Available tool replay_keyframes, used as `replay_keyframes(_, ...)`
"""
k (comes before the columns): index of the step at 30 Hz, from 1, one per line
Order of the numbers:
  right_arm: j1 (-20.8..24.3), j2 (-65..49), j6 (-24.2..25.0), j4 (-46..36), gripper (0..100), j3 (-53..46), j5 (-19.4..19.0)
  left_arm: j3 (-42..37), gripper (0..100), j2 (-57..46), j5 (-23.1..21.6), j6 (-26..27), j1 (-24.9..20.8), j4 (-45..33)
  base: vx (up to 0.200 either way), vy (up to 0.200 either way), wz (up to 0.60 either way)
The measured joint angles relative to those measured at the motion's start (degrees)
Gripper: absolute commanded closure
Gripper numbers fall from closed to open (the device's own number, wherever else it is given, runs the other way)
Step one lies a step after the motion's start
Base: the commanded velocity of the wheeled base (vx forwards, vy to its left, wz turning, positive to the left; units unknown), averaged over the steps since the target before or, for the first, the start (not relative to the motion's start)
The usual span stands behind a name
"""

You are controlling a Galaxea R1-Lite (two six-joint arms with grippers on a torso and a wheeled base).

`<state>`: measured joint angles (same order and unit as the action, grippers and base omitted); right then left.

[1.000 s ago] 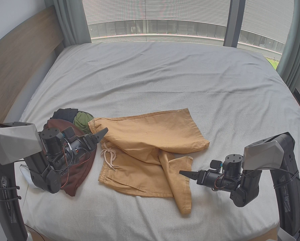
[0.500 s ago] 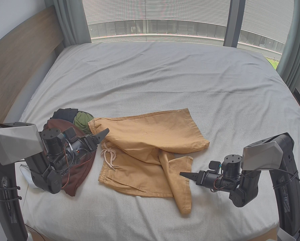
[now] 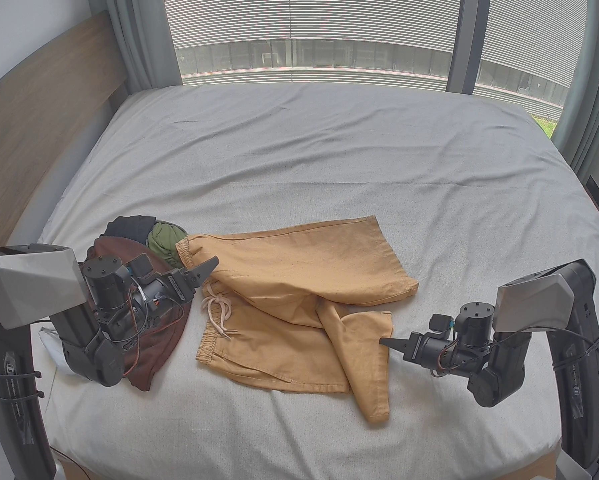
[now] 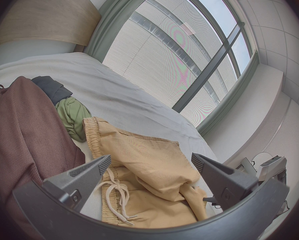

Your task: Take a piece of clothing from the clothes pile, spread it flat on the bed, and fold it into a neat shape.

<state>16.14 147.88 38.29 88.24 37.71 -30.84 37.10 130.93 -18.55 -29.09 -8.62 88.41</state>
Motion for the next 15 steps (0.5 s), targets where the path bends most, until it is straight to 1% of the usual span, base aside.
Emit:
replay_keyframes(4,-2.2,-1.2,-0.2,-0.2,100,-1.0,0.0,0.0,0,0.0,0.0,0.0,0.0,0.0,0.000,0.000,0.00)
replay_keyframes(8,-4.1,-2.3,-0.4,-3.5,100,-1.6,-0.2,0.0,0,0.1,0.0,0.0,0.0,0.0,0.000,0.000,0.00)
replay_keyframes(15,-7.3,-4.0,-3.3,-7.6,100,-1.8,-0.2,0.0,0,0.6,0.0,0.2,0.0,0.0,0.000,0.000,0.00)
